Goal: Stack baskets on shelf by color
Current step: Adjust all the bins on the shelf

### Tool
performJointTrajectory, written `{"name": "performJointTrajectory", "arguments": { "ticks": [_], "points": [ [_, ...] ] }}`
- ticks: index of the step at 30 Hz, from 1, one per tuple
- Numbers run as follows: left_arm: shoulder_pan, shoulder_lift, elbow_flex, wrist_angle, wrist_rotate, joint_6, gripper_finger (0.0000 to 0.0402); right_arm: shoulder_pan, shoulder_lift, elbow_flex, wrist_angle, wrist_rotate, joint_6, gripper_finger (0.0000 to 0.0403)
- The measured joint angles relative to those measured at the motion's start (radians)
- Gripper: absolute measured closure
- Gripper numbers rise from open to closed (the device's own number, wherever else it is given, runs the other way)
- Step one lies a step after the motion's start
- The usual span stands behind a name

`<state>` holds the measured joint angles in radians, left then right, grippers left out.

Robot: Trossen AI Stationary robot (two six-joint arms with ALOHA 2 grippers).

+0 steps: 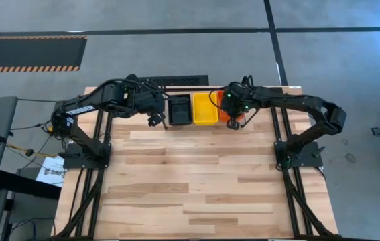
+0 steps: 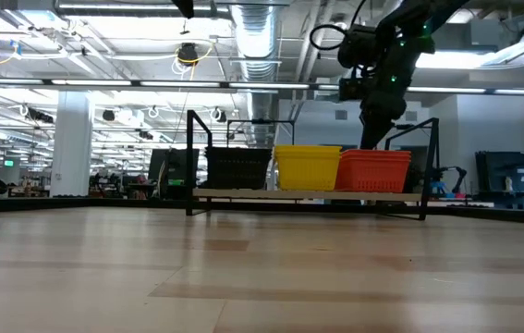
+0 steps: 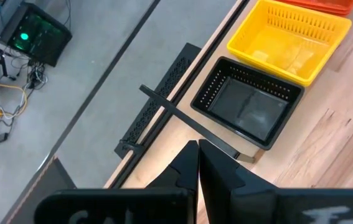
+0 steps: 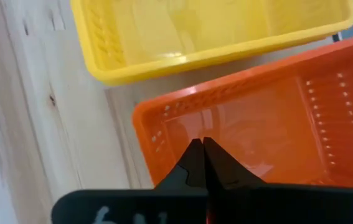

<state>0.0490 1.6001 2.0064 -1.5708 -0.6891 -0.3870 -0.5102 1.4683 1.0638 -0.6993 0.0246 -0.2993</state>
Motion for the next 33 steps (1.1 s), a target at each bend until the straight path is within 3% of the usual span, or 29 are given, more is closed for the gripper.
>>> {"name": "performJointTrajectory", "arguments": {
  "ticks": [33],
  "points": [
    [-0.018, 0.0, 0.0, 0.0, 0.004, 0.012, 0.0401, 0.036, -0.027, -0.059, 0.024, 0.002, 0.125, 0.0402]
  ]
}}
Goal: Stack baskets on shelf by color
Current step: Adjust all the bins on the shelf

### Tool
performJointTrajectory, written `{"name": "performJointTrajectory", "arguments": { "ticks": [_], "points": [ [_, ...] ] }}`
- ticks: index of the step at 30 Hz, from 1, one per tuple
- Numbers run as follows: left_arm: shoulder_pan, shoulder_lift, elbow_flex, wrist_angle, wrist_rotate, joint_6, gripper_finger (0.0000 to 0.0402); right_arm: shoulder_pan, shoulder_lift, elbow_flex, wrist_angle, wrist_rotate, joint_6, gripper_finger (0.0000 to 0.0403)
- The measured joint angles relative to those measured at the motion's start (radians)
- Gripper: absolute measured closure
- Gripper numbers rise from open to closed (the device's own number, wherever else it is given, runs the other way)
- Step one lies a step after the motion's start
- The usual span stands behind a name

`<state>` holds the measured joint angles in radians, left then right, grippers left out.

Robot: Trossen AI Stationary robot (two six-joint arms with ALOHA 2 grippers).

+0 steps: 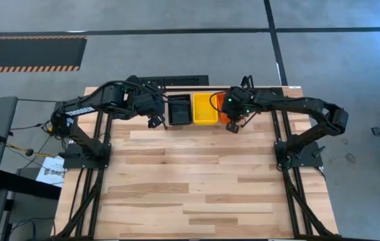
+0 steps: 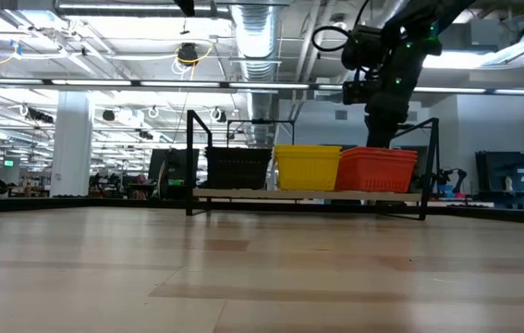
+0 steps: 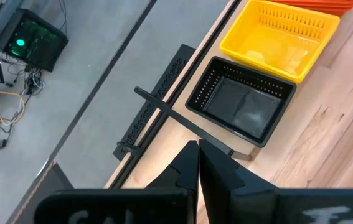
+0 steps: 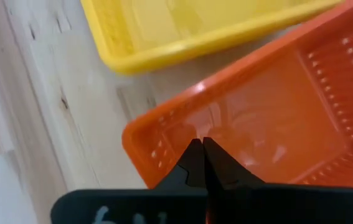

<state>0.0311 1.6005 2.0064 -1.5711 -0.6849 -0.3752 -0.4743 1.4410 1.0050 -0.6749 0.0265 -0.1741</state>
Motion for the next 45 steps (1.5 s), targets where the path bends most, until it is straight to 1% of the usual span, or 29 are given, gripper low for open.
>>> {"name": "performJointTrajectory", "arguments": {
  "ticks": [10, 14, 20, 31, 35, 40, 45],
  "points": [
    [0.0, 0.0, 0.0, 0.0, 0.0, -0.001, 0.0401, 0.016, 0.0, 0.0, 0.159, 0.001, 0.028, 0.0402],
    [0.0, 0.0, 0.0, 0.0, 0.0, -0.001, 0.0401, -0.011, 0.0, 0.0, 0.22, 0.001, 0.016, 0.0402],
    [0.0, 0.0, 0.0, 0.0, 0.016, -0.001, 0.0402, -0.08, 0.0, 0.0, 0.212, 0.034, -0.015, 0.0402],
    [0.0, 0.0, 0.0, 0.0, 0.018, -0.004, 0.0401, -0.194, 0.002, 0.0, 0.212, 0.037, -0.042, 0.0402],
    [0.0, 0.0, 0.0, 0.0, 0.017, -0.013, 0.0401, -0.216, 0.006, 0.001, 0.201, 0.041, -0.044, 0.0402],
    [0.0, 0.0, 0.0, 0.0, 0.017, -0.02, 0.0401, -0.221, 0.029, 0.002, 0.193, 0.086, -0.046, 0.0402],
    [0.0, 0.0, 0.0, 0.0, 0.016, -0.031, 0.0401, -0.228, 0.078, 0.001, 0.181, 0.106, -0.066, 0.0402]
  ]
}}
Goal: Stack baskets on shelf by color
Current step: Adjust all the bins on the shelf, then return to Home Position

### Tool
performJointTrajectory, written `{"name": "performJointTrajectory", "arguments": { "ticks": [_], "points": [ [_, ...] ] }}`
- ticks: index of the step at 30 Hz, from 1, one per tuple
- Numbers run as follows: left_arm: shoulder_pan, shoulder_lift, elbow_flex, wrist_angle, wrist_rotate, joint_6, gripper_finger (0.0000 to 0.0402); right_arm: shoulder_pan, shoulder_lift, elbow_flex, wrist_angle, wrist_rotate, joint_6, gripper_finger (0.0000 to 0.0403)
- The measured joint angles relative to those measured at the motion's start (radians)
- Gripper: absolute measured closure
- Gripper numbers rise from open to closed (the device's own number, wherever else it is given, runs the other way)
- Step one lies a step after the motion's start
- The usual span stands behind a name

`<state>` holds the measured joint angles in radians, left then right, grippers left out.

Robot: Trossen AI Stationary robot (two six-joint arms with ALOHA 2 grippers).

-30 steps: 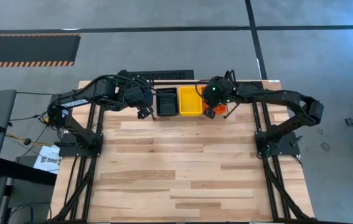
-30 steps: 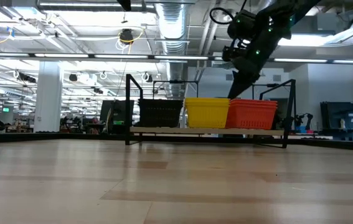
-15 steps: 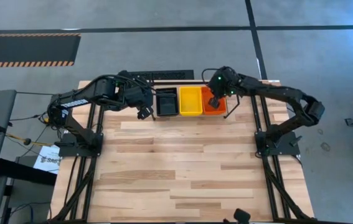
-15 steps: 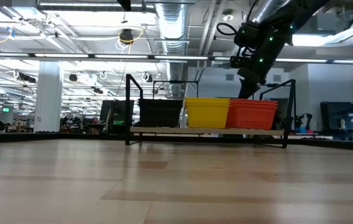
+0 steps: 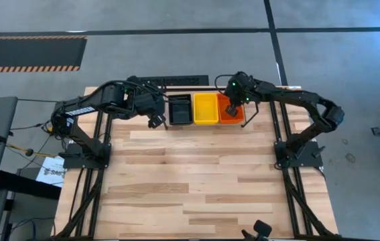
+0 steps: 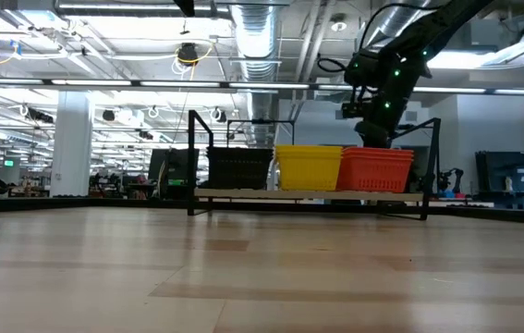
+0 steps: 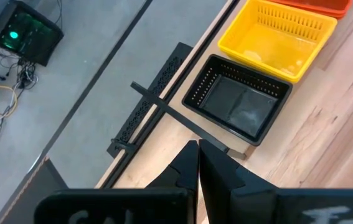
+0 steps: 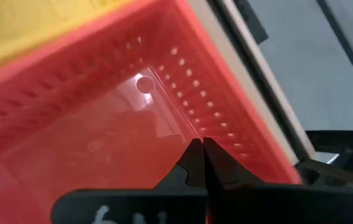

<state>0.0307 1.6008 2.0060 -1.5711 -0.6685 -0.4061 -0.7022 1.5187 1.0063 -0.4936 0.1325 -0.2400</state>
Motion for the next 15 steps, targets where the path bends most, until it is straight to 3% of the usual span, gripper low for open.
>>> {"name": "performJointTrajectory", "arguments": {
  "ticks": [8, 15],
  "points": [
    [-0.001, 0.0, 0.0, 0.0, 0.006, 0.0, 0.0401, 0.009, 0.042, 0.0, 0.02, 0.004, -0.008, 0.0402],
    [-0.001, 0.0, 0.0, 0.0, 0.006, 0.0, 0.0401, 0.015, -0.012, 0.0, 0.042, 0.004, -0.007, 0.0402]
  ]
}}
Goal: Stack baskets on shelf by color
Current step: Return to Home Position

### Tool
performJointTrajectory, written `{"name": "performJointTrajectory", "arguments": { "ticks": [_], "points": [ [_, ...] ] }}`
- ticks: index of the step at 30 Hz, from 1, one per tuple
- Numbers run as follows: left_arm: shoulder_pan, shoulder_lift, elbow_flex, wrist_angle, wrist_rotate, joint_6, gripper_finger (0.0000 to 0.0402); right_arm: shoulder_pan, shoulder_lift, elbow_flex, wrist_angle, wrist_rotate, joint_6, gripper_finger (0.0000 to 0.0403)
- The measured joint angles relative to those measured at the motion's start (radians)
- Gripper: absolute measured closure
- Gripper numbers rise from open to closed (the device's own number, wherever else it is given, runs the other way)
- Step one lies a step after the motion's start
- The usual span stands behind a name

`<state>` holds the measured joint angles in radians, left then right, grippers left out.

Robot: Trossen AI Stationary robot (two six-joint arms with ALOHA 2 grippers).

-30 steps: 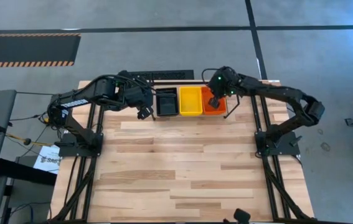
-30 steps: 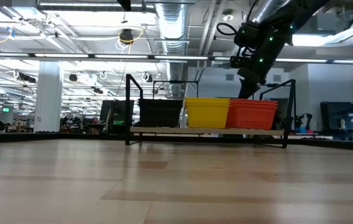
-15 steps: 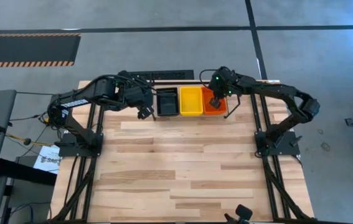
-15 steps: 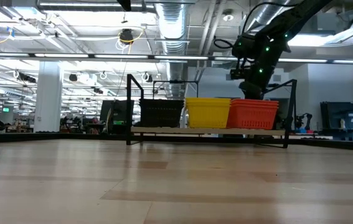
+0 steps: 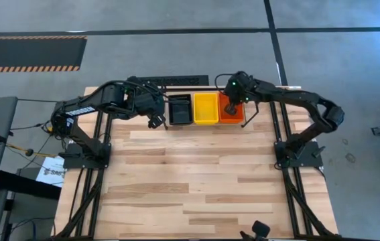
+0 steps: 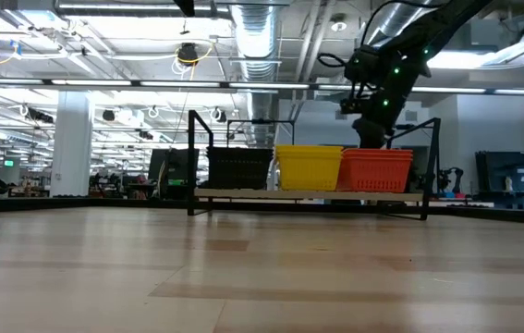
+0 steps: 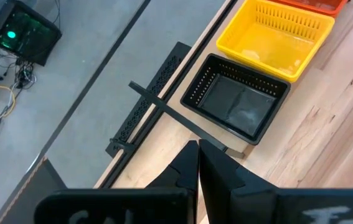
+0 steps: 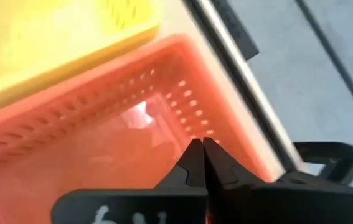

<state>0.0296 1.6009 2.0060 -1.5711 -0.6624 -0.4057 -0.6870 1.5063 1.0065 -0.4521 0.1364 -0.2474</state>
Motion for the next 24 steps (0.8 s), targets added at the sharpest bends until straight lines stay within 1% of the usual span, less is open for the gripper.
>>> {"name": "performJointTrajectory", "arguments": {
  "ticks": [3, 6, 8, 11, 13, 15, 17, 20, 22, 24],
  "points": [
    [0.0, 0.0, 0.0, 0.0, 0.0, 0.0, 0.0401, 0.016, -0.047, 0.0, -0.001, 0.0, 0.003, 0.0402],
    [-0.01, 0.0, 0.0, 0.0, -0.002, 0.002, 0.0401, 0.054, -0.124, 0.0, -0.003, -0.021, 0.005, 0.0402],
    [-0.029, 0.0, 0.0, 0.0, -0.007, 0.006, 0.0401, 0.081, -0.192, 0.0, -0.005, -0.08, 0.02, 0.0402],
    [-0.079, 0.0, 0.0, 0.0, -0.025, -0.008, 0.0401, 0.115, -0.325, 0.0, -0.008, -0.203, 0.047, 0.0402],
    [-0.123, 0.0, -0.001, 0.0, -0.036, -0.041, 0.0401, 0.128, -0.423, 0.0, -0.014, -0.256, 0.07, 0.0402],
    [-0.175, -0.006, -0.029, 0.003, -0.059, -0.084, 0.0401, 0.135, -0.531, 0.0, -0.016, -0.297, 0.082, 0.0402],
    [-0.227, -0.028, -0.102, 0.003, -0.096, -0.164, 0.0401, 0.137, -0.638, 0.0, -0.026, -0.341, 0.092, 0.0402],
    [-0.297, -0.1, -0.29, 0.045, -0.13, -0.349, 0.0401, 0.135, -0.791, 0.0, -0.038, -0.447, 0.114, 0.0402],
    [-0.331, -0.168, -0.445, 0.196, -0.13, -0.417, 0.0401, 0.136, -0.872, 0.0, -0.037, -0.535, 0.14, 0.0402],
    [-0.352, -0.245, -0.611, 0.432, -0.111, -0.411, 0.0401, 0.136, -0.958, 0.0, -0.033, -0.598, 0.166, 0.0402]
  ]
}}
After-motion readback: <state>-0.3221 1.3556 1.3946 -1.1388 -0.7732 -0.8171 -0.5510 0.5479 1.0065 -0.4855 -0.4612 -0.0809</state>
